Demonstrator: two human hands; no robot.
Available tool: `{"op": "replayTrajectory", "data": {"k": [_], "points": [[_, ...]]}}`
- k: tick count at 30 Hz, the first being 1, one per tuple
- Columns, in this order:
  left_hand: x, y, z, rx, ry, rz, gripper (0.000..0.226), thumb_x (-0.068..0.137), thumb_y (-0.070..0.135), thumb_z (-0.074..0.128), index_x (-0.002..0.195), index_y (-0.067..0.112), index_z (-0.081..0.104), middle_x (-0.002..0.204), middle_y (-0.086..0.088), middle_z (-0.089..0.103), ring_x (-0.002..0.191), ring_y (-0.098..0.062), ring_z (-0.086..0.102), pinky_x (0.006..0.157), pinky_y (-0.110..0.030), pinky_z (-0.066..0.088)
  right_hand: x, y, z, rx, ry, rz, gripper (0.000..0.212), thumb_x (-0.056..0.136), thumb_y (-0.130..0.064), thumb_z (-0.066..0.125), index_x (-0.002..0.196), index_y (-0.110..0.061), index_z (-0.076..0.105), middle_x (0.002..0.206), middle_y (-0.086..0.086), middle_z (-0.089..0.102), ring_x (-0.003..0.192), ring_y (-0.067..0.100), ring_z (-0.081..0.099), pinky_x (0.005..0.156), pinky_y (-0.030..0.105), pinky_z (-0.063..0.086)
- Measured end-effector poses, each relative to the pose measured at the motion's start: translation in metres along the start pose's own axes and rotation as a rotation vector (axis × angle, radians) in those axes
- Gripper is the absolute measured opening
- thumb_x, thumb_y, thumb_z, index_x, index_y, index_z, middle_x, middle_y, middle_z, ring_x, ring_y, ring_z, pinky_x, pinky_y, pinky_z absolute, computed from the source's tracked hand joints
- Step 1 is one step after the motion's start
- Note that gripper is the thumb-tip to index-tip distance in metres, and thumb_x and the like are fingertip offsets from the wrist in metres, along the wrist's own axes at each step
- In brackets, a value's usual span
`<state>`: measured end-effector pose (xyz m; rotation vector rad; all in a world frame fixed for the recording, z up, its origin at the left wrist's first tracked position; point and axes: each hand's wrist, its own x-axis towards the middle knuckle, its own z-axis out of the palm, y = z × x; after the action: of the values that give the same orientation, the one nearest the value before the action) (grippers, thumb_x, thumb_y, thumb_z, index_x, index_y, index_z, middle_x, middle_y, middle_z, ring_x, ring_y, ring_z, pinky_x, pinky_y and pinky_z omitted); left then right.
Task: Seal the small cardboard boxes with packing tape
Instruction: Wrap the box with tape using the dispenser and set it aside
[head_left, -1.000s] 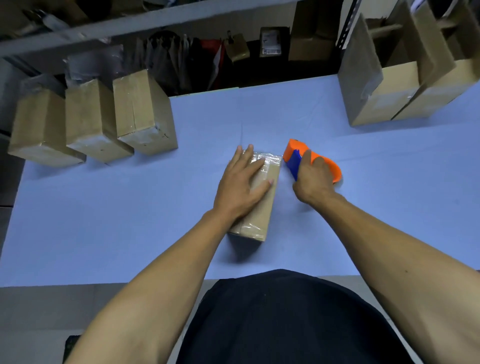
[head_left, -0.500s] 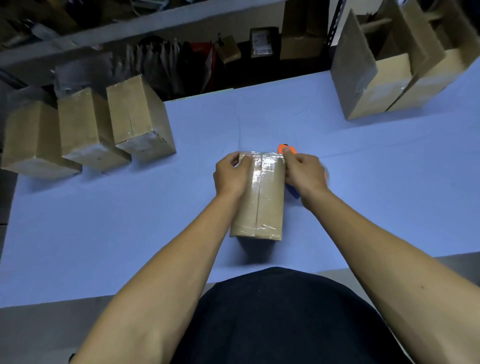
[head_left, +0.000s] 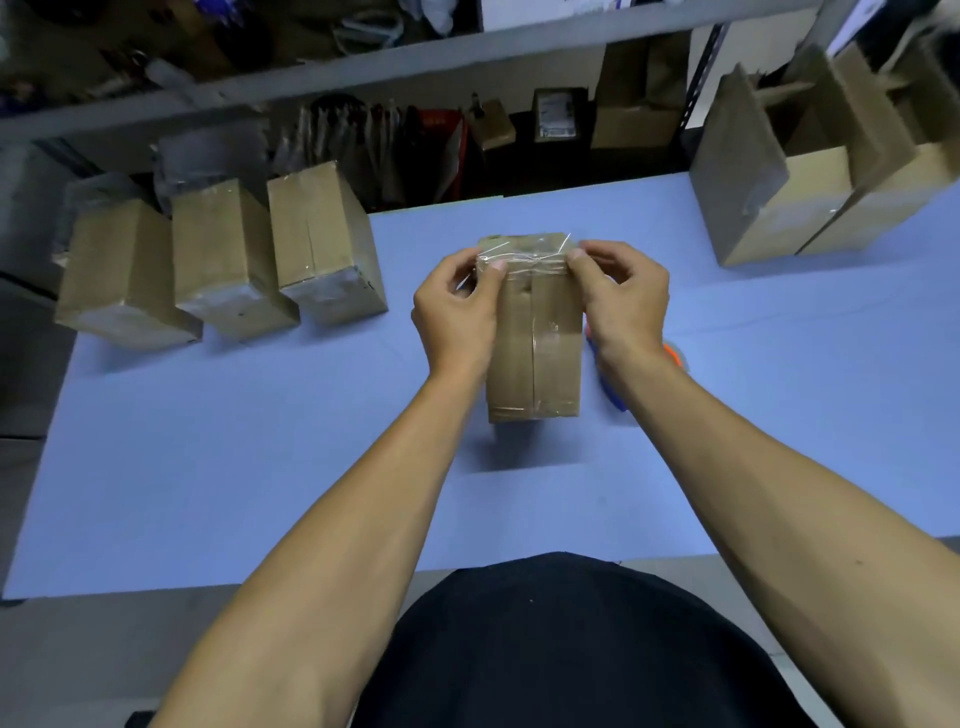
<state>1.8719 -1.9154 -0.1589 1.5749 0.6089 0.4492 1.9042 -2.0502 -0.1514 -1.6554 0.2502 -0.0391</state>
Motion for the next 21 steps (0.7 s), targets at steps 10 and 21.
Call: {"op": "replayTrajectory", "data": {"k": [10,21], "points": [[-0.005,-0.004,-0.005,0.055,0.152,-0.027,0.01,0.091,0.014,0.068,0.083,0.008,0.067,0.101,-0.005,0.074,0.08,0.013,0.064,0.073,-0.008,0.047,-0.009,0.002,0.014,-0.109,0.037,-0.045,0.019,0.091,-0.026,0.067,0.08,-0.01,0.067,0.073,-0.01,0.064,0.059,-0.007,0.051,0.063,0.011,0.04],[-0.011,-0.02,0.002,0.145,0.218,0.035,0.011,0.084,0.003,0.057,0.085,0.013,0.054,0.085,0.012,0.062,0.086,-0.014,0.067,0.07,-0.021,0.05,-0.015,0.017,0.015,-0.091,0.017,-0.025,0.009,0.084,-0.012,0.066,0.077,-0.01,0.062,0.084,-0.002,0.068,0.077,0.0,0.061,0.071,0.016,0.048]]}}
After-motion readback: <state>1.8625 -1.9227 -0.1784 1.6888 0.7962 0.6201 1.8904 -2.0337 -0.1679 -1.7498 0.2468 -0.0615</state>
